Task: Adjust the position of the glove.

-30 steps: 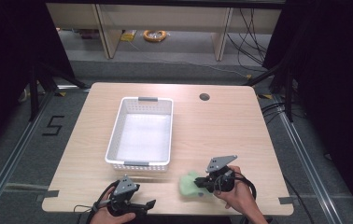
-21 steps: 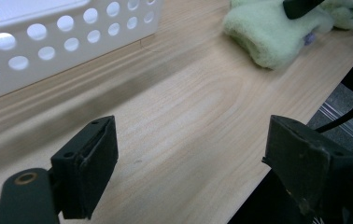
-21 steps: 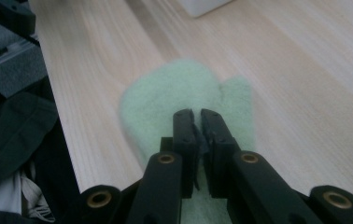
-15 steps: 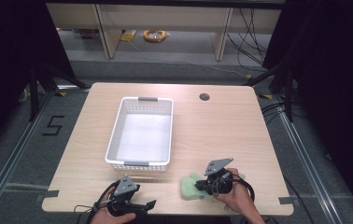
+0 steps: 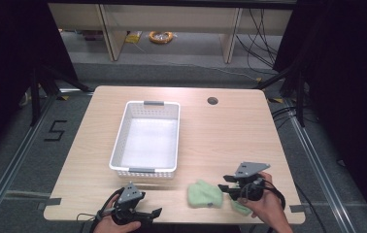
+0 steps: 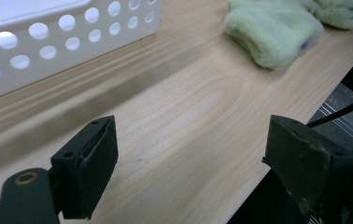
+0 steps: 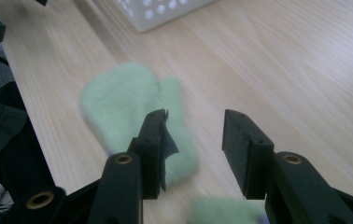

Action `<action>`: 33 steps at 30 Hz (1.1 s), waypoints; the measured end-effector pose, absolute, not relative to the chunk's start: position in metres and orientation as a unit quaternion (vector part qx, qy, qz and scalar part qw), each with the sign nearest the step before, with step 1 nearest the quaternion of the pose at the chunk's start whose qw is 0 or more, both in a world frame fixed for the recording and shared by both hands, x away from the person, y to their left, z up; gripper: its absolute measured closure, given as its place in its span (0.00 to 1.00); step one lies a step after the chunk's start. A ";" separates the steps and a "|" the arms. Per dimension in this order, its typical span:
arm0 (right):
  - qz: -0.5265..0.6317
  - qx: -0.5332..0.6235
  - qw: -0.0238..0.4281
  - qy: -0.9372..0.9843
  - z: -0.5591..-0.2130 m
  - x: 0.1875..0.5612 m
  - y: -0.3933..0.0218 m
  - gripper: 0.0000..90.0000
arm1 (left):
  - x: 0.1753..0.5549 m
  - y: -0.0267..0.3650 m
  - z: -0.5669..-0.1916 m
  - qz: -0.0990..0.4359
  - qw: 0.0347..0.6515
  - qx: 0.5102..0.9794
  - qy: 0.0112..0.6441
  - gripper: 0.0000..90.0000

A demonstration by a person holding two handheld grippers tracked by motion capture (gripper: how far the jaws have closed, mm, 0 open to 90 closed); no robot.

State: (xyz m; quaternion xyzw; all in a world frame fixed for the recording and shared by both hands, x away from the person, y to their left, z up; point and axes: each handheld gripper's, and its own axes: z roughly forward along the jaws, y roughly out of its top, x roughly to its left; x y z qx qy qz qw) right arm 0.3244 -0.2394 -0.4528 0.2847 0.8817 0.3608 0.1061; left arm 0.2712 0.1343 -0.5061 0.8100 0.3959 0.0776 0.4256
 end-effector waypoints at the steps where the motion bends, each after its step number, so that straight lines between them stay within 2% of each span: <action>1: 0.359 0.298 0.110 0.878 -0.452 0.322 -0.247 0.68 | 0.271 0.135 -0.505 0.071 0.420 0.815 0.393 0.18; 6: 0.348 0.333 0.123 0.868 -0.456 0.315 -0.272 0.69 | 0.271 0.134 -0.506 0.074 0.422 0.813 0.394 0.18; 14: 0.342 0.351 0.137 0.861 -0.462 0.315 -0.290 0.70 | 0.271 0.135 -0.505 0.073 0.422 0.814 0.394 0.18; 16: 0.324 0.378 0.112 0.860 -0.463 0.311 -0.294 0.70 | 0.271 0.135 -0.505 0.072 0.421 0.814 0.394 0.18; 21: 0.319 0.377 0.119 0.862 -0.474 0.314 -0.303 0.71 | 0.271 0.134 -0.505 0.073 0.420 0.815 0.392 0.18; 33: 0.295 0.383 0.084 0.871 -0.486 0.316 -0.300 0.69 | 0.271 0.132 -0.506 0.073 0.425 0.810 0.398 0.18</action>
